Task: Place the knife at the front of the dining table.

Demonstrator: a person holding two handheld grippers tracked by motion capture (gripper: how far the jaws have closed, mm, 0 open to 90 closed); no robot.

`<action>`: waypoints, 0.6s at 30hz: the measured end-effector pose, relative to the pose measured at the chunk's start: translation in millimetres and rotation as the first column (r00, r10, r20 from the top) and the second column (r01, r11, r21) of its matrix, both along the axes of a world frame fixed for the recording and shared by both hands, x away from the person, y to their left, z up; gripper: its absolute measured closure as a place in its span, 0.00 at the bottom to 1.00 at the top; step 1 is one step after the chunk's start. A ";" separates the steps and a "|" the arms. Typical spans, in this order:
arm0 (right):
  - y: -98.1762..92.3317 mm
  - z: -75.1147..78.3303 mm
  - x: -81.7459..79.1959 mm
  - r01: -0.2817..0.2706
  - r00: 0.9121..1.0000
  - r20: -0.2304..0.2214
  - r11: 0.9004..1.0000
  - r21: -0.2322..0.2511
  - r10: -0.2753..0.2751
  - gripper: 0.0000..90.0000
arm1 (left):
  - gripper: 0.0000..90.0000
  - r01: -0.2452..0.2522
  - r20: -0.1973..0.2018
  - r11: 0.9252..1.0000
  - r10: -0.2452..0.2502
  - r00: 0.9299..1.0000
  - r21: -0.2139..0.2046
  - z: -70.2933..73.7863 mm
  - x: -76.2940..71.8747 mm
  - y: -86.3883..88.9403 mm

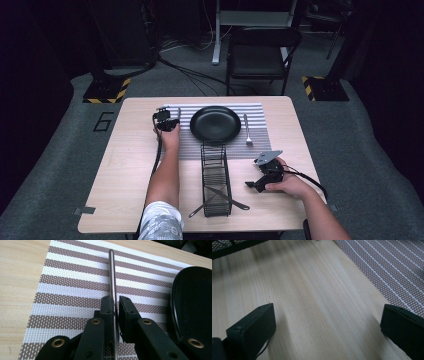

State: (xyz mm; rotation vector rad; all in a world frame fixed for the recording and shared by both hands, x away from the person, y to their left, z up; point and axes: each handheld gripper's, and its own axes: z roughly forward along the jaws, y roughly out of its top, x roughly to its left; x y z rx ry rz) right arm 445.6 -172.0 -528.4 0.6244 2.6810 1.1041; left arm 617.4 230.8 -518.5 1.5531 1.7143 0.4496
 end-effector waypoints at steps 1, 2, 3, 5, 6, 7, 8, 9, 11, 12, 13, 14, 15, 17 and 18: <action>0.1 0.0 0.0 0.000 1.000 0.000 1.000 0.000 0.000 0.00 | 0.89 -0.002 -0.002 1.000 0.002 1.000 0.007 -1.1 -0.7 0.8; 0.1 -0.1 0.0 0.000 1.000 0.001 1.000 0.000 0.000 0.00 | 0.89 -0.002 -0.002 1.000 0.002 1.000 0.007 -1.1 -0.7 0.8; 0.1 -0.1 0.1 0.000 1.000 0.001 1.000 0.000 0.000 0.00 | 0.89 -0.002 -0.002 1.000 0.002 1.000 0.003 -1.4 -1.0 1.2; 0.1 0.0 0.0 0.000 1.000 0.001 1.000 0.000 0.000 0.00 | 0.89 0.000 -0.006 1.000 0.000 1.000 0.011 -0.6 -1.3 1.2; 0.1 0.0 0.1 0.000 1.000 0.001 1.000 0.000 0.000 0.00 | 0.88 0.001 -0.006 1.000 -0.001 1.000 0.015 -0.3 -1.3 1.2; 0.1 0.0 0.0 0.000 1.000 0.001 1.000 0.000 0.000 0.00 | 0.88 -0.001 -0.004 1.000 0.001 1.000 0.014 -0.1 -1.4 1.1; 0.1 0.0 0.0 0.000 1.000 0.001 1.000 0.000 0.000 0.00 | 0.88 0.001 -0.004 1.000 -0.001 1.000 0.019 0.2 -1.6 1.5; 0.1 0.0 0.0 0.000 1.000 0.001 1.000 0.000 0.000 0.00 | 0.88 0.008 -0.005 1.000 -0.007 1.000 0.024 0.5 -1.7 1.9; 0.1 0.0 0.0 0.000 1.000 0.001 1.000 0.000 0.000 0.00 | 0.88 0.010 -0.005 1.000 -0.010 1.000 0.026 1.2 -1.9 1.8; 0.1 0.0 0.0 0.000 1.000 0.000 1.000 0.000 0.000 0.00 | 0.88 0.011 -0.002 1.000 -0.011 1.000 0.028 1.8 -2.2 2.1; 0.1 0.0 0.0 0.000 1.000 0.000 1.000 0.000 0.000 0.00 | 0.88 0.014 0.002 0.999 -0.014 1.000 0.038 3.4 -3.1 2.2; 0.1 0.0 0.0 0.000 1.000 0.000 1.000 0.000 0.000 0.00 | 0.88 0.014 0.002 0.999 -0.014 1.000 0.038 3.4 -3.1 2.2; 0.1 0.0 0.0 0.000 1.000 0.000 1.000 0.000 0.000 0.00 | 0.88 0.017 0.003 0.999 -0.017 1.000 0.048 4.3 -3.6 2.5; 0.2 0.0 0.1 0.000 1.000 0.001 1.000 0.000 0.000 0.00 | 0.86 0.020 0.006 0.998 -0.020 1.000 0.068 5.9 -4.7 4.2; 0.2 -0.1 0.1 0.000 1.000 0.001 1.000 0.000 0.000 0.00 | 0.86 0.025 -0.002 0.997 -0.025 1.000 0.074 7.5 -5.5 6.3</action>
